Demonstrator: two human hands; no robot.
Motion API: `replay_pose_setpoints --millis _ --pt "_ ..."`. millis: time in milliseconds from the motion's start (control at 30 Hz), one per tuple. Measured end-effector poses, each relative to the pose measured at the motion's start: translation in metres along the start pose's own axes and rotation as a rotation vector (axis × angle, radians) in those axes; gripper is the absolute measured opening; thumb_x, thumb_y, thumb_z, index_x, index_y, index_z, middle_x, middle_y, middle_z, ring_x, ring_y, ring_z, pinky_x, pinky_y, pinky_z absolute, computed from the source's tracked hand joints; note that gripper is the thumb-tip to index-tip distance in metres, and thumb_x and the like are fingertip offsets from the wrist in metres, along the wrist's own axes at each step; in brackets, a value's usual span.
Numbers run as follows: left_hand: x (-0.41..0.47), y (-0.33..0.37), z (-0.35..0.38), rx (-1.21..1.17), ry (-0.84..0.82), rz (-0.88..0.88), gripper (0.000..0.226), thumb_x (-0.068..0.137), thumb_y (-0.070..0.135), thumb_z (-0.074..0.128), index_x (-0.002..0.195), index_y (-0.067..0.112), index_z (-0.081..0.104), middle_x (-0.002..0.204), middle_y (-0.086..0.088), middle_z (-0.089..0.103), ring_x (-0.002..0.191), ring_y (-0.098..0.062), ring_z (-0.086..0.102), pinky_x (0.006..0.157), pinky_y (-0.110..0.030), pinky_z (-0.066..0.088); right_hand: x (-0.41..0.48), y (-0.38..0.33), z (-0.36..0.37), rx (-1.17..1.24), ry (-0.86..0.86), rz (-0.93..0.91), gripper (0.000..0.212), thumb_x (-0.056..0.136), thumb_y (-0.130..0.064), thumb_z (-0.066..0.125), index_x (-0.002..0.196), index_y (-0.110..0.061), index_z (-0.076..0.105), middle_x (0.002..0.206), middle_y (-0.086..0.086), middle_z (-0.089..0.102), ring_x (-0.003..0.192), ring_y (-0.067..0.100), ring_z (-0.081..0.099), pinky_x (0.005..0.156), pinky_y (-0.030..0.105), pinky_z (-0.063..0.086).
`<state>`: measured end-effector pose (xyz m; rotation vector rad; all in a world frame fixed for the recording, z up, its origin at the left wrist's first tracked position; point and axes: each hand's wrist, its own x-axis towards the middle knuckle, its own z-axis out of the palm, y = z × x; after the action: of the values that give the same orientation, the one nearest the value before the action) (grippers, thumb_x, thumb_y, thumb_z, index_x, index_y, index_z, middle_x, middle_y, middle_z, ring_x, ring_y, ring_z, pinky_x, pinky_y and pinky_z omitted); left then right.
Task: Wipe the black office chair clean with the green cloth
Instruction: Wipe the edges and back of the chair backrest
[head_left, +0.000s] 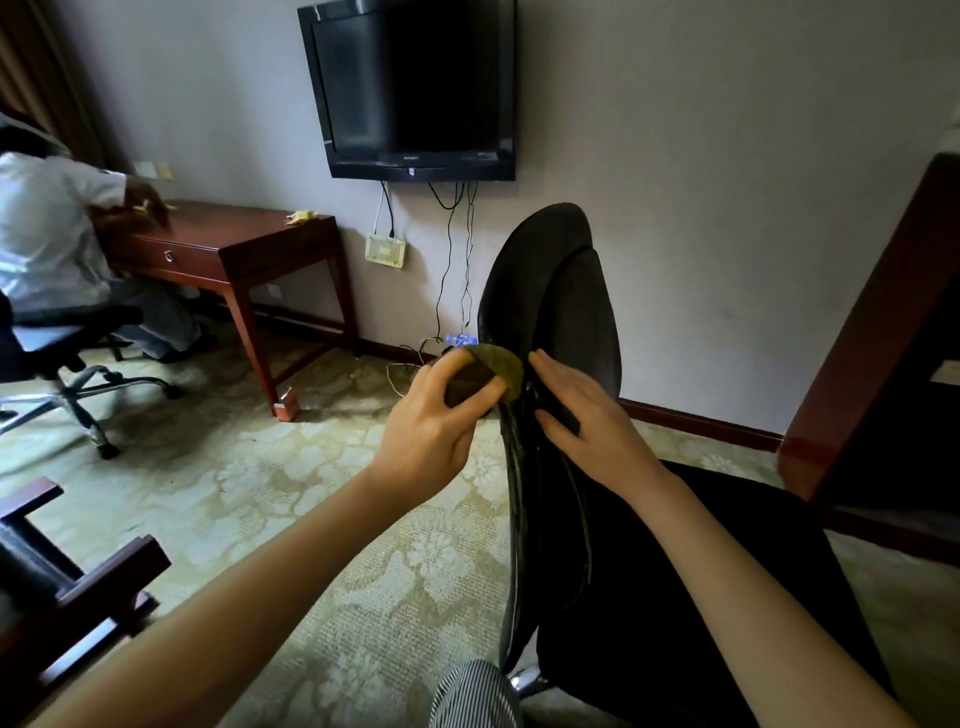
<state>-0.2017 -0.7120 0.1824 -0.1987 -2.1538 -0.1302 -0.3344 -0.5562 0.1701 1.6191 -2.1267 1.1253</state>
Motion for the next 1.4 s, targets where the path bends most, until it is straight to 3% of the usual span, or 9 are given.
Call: replay_pose_setpoints --millis 100,367,467,633,833,1000,1167,1267,1400 --pt "0.006 -0.008 -0.002 0.121 -0.003 0.070 0.037 0.086 0.009 0.041 0.121 0.021 0.047 0.121 -0.010 0.037 0.092 -0.030 0.050 0.057 -0.038 0.054 0.004 0.002 0.009 -0.029 0.079 -0.030 0.065 0.088 -0.011 0.058 0.142 -0.019 0.022 0.141 -0.005 0.036 0.129 0.000 0.026 0.104 0.000 0.013" --pt "0.031 -0.013 0.004 0.067 0.093 -0.082 0.035 0.088 0.015 0.038 0.122 0.022 0.044 0.123 -0.007 0.032 0.101 -0.032 0.048 0.068 -0.039 0.054 0.012 0.007 0.022 0.131 0.167 0.071 0.064 0.087 -0.005 0.063 0.138 -0.023 0.030 0.138 -0.009 0.038 0.131 0.005 0.035 0.108 0.011 0.024" --pt "-0.002 -0.013 0.020 0.111 -0.026 0.037 0.039 0.084 0.007 0.044 0.121 0.020 0.046 0.119 -0.009 0.038 0.086 -0.030 0.050 0.060 -0.037 0.054 0.015 0.011 0.022 0.112 0.166 0.044 0.064 0.085 -0.004 0.065 0.138 -0.017 0.032 0.138 -0.007 0.039 0.130 0.008 0.037 0.109 0.015 0.026" --pt "-0.037 -0.012 0.034 0.208 -0.255 0.100 0.046 0.079 0.007 0.042 0.123 0.021 0.044 0.116 -0.008 0.038 0.074 -0.023 0.045 0.048 -0.034 0.049 0.019 0.015 0.025 0.086 0.184 0.033 0.060 0.086 -0.005 0.063 0.138 -0.017 0.034 0.138 -0.006 0.039 0.130 0.008 0.037 0.107 0.007 0.023" --pt "0.051 -0.016 -0.015 0.252 -0.115 0.012 0.040 0.083 0.020 0.036 0.123 0.022 0.044 0.122 -0.009 0.035 0.092 -0.036 0.056 0.055 -0.037 0.054 0.019 0.019 0.027 0.156 0.186 0.055 0.059 0.086 -0.005 0.065 0.136 -0.018 0.036 0.137 -0.007 0.041 0.130 0.009 0.037 0.107 0.007 0.023" --pt "0.139 -0.025 -0.036 0.337 -0.574 0.048 0.039 0.097 0.027 0.035 0.134 0.029 0.047 0.132 -0.007 0.036 0.108 -0.025 0.048 0.083 -0.038 0.045 0.017 0.022 0.036 0.090 0.244 0.020 0.053 0.087 -0.029 0.056 0.136 -0.020 0.039 0.138 -0.004 0.043 0.131 0.016 0.042 0.109 0.018 0.028" --pt "0.141 -0.008 -0.029 0.558 -0.699 0.131 0.037 0.095 0.027 0.033 0.124 0.028 0.056 0.117 -0.004 0.041 0.094 -0.023 0.050 0.065 -0.032 0.036 0.010 0.020 0.046 0.074 0.188 0.078 0.056 0.089 -0.035 0.046 0.142 -0.028 0.027 0.147 -0.011 0.026 0.140 0.006 0.020 0.111 0.012 0.014" --pt "0.121 0.010 -0.036 0.651 -0.730 0.237 0.033 0.094 0.028 0.035 0.119 0.025 0.057 0.120 -0.002 0.040 0.092 -0.021 0.048 0.060 -0.030 0.032 0.007 0.020 0.049 0.160 0.185 0.227 0.067 0.091 -0.025 0.056 0.146 -0.027 0.019 0.148 -0.016 0.015 0.144 0.011 0.007 0.114 0.025 0.013" --pt "0.082 0.015 -0.041 0.632 -0.851 0.322 0.030 0.086 0.022 0.046 0.113 0.026 0.061 0.126 -0.001 0.043 0.089 -0.021 0.051 0.054 -0.028 0.031 0.003 0.022 0.042 0.146 0.087 0.275 0.074 0.090 -0.019 0.060 0.146 -0.033 0.013 0.153 -0.011 0.013 0.144 0.015 0.013 0.115 0.034 0.019"
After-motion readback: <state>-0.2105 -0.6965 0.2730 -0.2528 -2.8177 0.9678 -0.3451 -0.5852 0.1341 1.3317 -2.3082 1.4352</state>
